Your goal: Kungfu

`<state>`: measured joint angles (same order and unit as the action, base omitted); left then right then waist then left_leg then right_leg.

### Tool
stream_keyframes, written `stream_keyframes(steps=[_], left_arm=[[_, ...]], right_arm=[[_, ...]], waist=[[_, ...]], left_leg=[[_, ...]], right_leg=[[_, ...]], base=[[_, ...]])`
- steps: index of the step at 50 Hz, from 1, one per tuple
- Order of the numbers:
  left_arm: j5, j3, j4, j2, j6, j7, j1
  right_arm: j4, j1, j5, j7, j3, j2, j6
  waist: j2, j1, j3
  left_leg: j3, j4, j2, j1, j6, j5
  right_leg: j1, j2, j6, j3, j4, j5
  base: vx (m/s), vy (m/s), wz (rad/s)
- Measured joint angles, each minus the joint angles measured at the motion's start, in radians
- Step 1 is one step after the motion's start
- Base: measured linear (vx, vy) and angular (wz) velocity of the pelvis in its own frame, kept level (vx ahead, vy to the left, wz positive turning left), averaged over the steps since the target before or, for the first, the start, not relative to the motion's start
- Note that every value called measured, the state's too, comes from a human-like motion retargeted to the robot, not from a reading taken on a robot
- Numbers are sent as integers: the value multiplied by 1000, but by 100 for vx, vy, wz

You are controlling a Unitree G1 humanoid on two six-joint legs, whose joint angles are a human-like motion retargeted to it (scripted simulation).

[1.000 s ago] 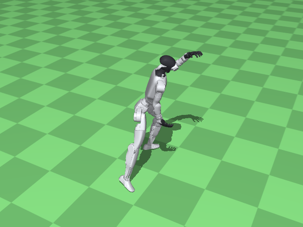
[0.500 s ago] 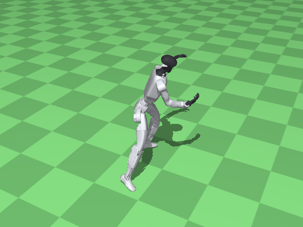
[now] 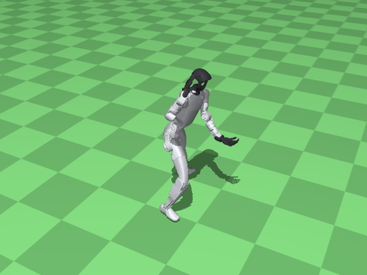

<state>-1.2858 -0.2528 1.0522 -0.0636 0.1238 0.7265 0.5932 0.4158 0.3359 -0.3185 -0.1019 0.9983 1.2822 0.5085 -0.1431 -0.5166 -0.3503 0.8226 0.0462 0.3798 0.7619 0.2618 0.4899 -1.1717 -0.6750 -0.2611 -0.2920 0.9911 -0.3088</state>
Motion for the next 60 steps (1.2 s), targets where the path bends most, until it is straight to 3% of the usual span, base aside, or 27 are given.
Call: stream_keyframes(steps=[8, 10, 18, 25, 27, 31, 35, 38, 42, 44, 48, 51, 55, 58, 60], left_arm=[[40, 71, -54, 14, 12, -4, 107], [81, 81, -85, 34, 12, -11, 90], [183, 68, -101, 89, 30, -54, 46], [415, 57, -30, 197, 15, -68, -27], [518, 57, 6, 246, 27, -80, -64], [756, 69, 87, 330, 34, -126, -155], [1037, 78, 138, 416, 17, -186, -279], [1275, 80, 132, 472, 0, -237, -394], [1651, 43, 126, 467, -28, -367, -516], [1813, 27, 151, 427, -67, -401, -556], [2015, -1, 281, 399, -190, -341, -644], [2132, -30, 431, 436, -303, -290, -700], [2243, -39, 648, 444, -460, -244, -783], [2244, -42, 648, 380, -528, -149, -941], [2215, -51, 648, 317, -508, -111, -1035]], right_arm=[[27, -128, 205, -134, 52, 12, -27], [56, -160, 221, -170, 53, -24, -29], [0, -242, 246, -166, 58, -6, -53], [-16, -444, 225, -102, 123, -81, -102], [-32, -486, 193, -61, 103, -127, -117], [-157, -535, 141, 39, -19, -195, -122], [-423, -514, 85, 116, -247, -298, -100], [-693, -453, 42, 138, -437, -429, -90], [-980, -429, -100, 188, -614, -691, -92], [-1069, -417, -213, 216, -711, -840, -86], [-1183, -170, -433, 184, -987, -1107, -8], [-1042, 161, -557, 246, -991, -1172, -8], [-728, 620, -650, 382, -877, -1125, -30], [-587, 870, -726, 476, -923, -1024, -61], [-542, 963, -708, 513, -925, -976, -101]], waist=[[-34, -13, -26], [-22, 25, 3], [5, 47, -14], [25, 169, 10], [24, 231, 20], [28, 352, 12], [41, 485, 10], [61, 573, 5], [66, 735, -12], [109, 818, -10], [257, 947, 37], [345, 1062, 106], [384, 1179, 216], [430, 1150, 210], [451, 1113, 183]], left_leg=[[-95, -28, -32, -71, 0, -69], [-94, -42, -3, -122, 0, -87], [-104, -44, -27, -152, 0, -105], [-108, -116, 63, -127, 0, -129], [-147, -217, 126, -76, 0, -170], [-243, -350, 175, 13, 0, -227], [-354, -484, 201, 115, 0, -289], [-433, -561, 183, 206, 0, -327], [-613, -597, 168, 380, -1, -313], [-681, -597, 108, 420, -1, -297], [-690, -614, -33, 426, -30, -257], [-646, -626, -70, 450, -92, -198], [-640, -608, -87, 456, -145, -184], [-544, -617, -23, 499, -266, -206], [-467, -636, 51, 522, -291, -238]], right_leg=[[2, -4, 0, 96, -7, 0], [60, 45, 4, 101, -62, 30], [140, 33, 0, 110, -131, 79], [293, 106, 15, 39, -287, 161], [329, 143, 25, 25, -333, 187], [407, 177, 38, -2, -436, 246], [490, 219, 51, -11, -531, 304], [556, 234, 19, -21, -586, 319], [647, 391, -1, -36, -668, 275], [712, 460, -1, -8, -689, 216], [908, 519, -1, -21, -756, 162], [999, 566, -1, -96, -799, 171], [1030, 599, -1, -171, -799, 180], [994, 619, -1, -194, -809, 205], [976, 652, -1, -210, -827, 237]], base=[[18, 18, -27], [20, 16, -94], [16, 7, 5], [25, 11, -12], [32, 24, -25], [41, 46, 4], [36, 48, 25], [32, 55, 91], [11, 38, 141], [3, -3, 285], [23, -31, 373], [14, -55, 257], [-4, -39, 110], [14, -18, 74], [21, -19, 39]])
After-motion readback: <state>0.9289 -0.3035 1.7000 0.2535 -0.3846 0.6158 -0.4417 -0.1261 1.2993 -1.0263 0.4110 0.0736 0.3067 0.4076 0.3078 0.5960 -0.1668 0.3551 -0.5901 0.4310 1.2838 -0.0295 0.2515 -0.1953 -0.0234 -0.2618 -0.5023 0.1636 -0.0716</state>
